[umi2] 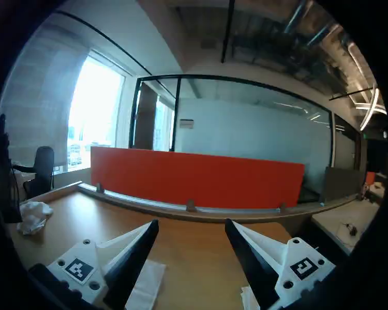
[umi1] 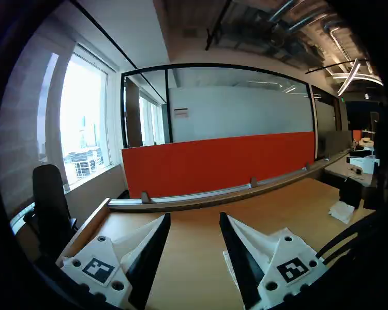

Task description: Fold towel

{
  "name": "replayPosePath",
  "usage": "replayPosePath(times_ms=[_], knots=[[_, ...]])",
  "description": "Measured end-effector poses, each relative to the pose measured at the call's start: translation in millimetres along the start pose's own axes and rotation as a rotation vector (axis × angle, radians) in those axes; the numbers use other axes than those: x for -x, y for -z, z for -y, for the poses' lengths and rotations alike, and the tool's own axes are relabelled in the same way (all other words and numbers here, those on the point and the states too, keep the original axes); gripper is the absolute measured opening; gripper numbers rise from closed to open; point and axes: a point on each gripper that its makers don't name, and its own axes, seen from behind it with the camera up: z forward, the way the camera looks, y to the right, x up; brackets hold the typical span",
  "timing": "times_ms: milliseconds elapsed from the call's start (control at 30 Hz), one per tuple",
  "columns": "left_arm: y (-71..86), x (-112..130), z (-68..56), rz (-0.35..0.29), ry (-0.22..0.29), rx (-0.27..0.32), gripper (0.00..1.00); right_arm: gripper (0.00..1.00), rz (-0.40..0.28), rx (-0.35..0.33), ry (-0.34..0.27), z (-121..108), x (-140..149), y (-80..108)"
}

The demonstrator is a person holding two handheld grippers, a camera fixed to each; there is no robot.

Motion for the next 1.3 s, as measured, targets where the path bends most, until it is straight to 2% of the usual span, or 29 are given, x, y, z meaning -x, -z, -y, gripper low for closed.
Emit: replayPosePath(times_ms=[300,600,900,1300], knots=[[-4.7,11.4,-27.9,0.06,-0.02,0.128,0.69,0.99,0.077,-0.123,0.035,25.6,15.1,-4.5],[-4.9,22.9,-41.1,0.098,-0.038,0.181,0.69,0.99,0.121,-0.197,0.066,41.8,23.5,-5.3],[-0.5,54.2,-64.9,0.183,-0.079,0.277,0.69,0.99,0.203,-0.317,0.115,67.0,46.6,3.0],[6.0,85.0,-78.6,0.252,-0.091,0.332,0.69,0.99,0.29,-0.368,0.116,76.9,76.0,10.2]])
